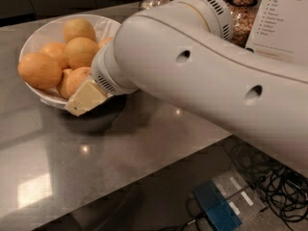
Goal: Pick orange from white bowl
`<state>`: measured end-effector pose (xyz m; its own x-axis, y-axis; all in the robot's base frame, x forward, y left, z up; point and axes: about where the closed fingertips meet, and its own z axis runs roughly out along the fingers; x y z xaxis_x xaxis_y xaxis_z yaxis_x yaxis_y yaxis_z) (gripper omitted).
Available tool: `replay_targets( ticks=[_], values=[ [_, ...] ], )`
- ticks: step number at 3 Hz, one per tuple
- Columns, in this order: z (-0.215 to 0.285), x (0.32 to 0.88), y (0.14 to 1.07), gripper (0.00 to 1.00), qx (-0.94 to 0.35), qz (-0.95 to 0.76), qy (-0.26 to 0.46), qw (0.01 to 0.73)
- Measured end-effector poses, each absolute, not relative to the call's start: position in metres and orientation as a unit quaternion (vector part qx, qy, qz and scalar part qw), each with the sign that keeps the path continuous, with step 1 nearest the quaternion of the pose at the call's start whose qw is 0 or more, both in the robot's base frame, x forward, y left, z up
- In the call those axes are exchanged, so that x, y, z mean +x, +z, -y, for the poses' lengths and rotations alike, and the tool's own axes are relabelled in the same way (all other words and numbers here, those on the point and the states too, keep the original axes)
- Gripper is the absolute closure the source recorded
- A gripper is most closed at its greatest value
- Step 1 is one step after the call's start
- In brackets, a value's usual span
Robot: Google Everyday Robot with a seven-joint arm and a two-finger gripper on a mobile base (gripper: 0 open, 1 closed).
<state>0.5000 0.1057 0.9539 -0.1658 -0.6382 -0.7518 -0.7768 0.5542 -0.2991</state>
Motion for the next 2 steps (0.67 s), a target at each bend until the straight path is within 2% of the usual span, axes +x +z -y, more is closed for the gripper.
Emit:
replay_targets(
  ticks=[2],
  values=[
    [-0.1063, 0.5001, 0.9568, 0.00, -0.442, -0.773, 0.090, 0.447]
  ],
)
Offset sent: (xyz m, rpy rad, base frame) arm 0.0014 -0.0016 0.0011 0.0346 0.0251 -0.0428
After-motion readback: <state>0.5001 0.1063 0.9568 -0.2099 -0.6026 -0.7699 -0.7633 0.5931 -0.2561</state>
